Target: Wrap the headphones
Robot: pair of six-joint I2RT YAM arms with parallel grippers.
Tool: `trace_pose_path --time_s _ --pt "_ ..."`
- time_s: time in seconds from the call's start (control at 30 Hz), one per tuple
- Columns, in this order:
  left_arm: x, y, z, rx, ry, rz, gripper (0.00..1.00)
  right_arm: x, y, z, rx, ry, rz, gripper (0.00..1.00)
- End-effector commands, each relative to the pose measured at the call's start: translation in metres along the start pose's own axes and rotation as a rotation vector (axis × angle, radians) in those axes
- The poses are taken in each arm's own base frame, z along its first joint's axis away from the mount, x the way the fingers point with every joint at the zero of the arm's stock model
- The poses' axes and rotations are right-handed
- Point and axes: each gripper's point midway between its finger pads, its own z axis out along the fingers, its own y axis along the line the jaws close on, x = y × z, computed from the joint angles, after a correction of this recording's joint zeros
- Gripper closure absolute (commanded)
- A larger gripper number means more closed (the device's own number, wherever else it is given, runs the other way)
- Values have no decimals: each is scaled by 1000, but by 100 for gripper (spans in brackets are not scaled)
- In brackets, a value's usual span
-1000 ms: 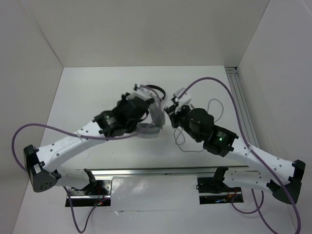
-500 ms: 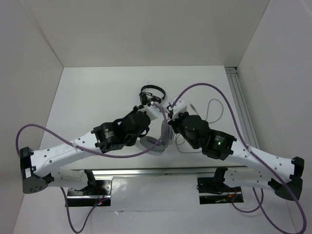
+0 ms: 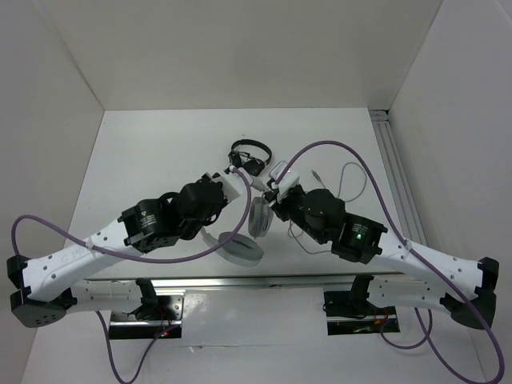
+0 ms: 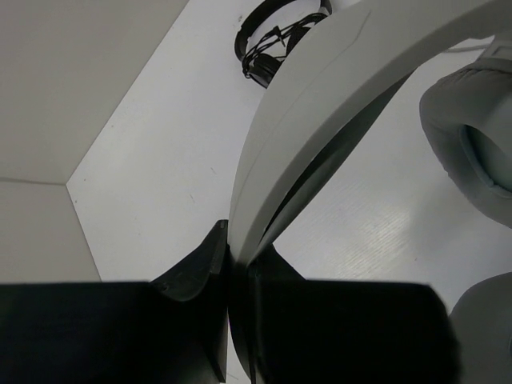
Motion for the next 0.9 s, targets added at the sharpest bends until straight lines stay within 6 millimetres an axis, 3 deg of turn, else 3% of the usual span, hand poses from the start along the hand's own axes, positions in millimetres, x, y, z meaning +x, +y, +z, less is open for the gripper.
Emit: trace_pose_path --time_s 0.0,0.2,0.3,0.37,0.57,0.67,0.87 --pt "-38 -39 -35 306 -176 -15 100 -27 -16 19 52 -113 23 63" --pt "-39 -38 -43 330 -190 -18 100 -33 -28 26 131 -154 63 59" --pt "-36 -38 -43 332 -182 -14 100 -40 -37 23 162 -181 71 75" --pt "-36 -36 -43 323 -180 -14 100 -42 -41 22 178 -176 63 100" --pt "-28 -11 -27 134 -128 -29 100 -41 -26 17 75 -145 40 100" --pt "-26 -17 -21 137 -110 -16 100 -40 -26 16 71 -134 35 100" --pt "-19 -2 -8 -2 -41 0 100 -41 -26 7 39 -83 11 100"
